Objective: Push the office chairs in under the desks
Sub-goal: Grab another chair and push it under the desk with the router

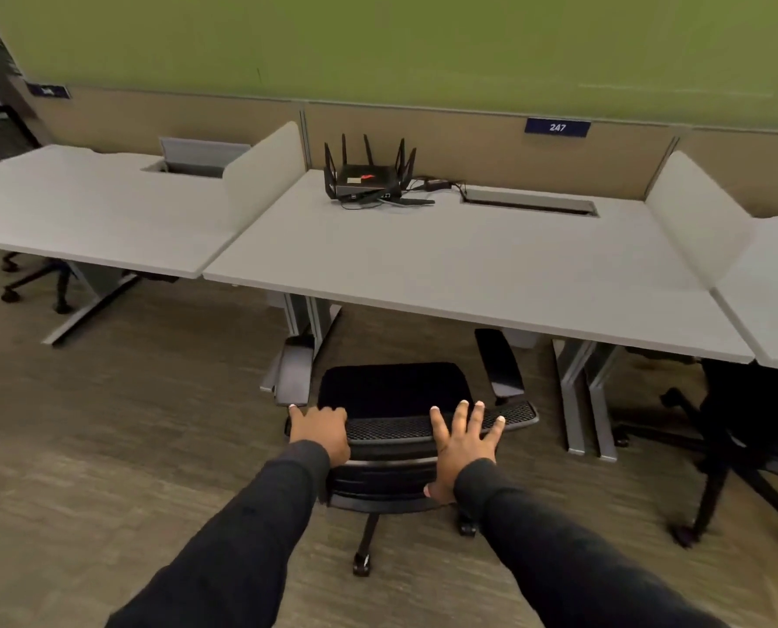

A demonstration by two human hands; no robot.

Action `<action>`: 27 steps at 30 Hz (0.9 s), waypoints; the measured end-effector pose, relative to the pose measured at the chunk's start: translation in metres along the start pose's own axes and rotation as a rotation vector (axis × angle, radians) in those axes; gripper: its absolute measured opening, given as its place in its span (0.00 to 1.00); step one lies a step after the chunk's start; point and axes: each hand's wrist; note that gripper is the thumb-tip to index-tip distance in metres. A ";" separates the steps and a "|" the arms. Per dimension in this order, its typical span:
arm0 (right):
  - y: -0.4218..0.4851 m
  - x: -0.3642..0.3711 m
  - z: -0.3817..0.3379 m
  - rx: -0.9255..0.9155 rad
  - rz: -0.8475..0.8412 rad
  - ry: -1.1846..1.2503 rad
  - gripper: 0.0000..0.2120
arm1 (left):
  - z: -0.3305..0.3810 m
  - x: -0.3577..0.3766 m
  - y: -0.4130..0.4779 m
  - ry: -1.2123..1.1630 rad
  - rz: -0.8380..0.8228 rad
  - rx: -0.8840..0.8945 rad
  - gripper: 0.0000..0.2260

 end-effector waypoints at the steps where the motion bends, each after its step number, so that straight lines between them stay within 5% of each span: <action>1: 0.011 -0.005 -0.003 0.014 -0.004 0.003 0.62 | -0.004 -0.007 0.012 0.002 0.006 0.012 0.18; 16: 0.152 -0.076 -0.047 0.134 -0.051 0.071 0.62 | -0.068 -0.055 0.150 0.003 0.185 0.047 0.35; 27: 0.259 -0.116 -0.081 0.203 -0.099 0.087 0.64 | -0.110 -0.106 0.256 0.067 0.140 0.071 0.39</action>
Point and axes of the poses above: each hand's wrist, its own y-axis towards the middle knuckle, its own x-axis out of the palm, z = x × y, and after that the axes turned 5 degrees about y, right-handed
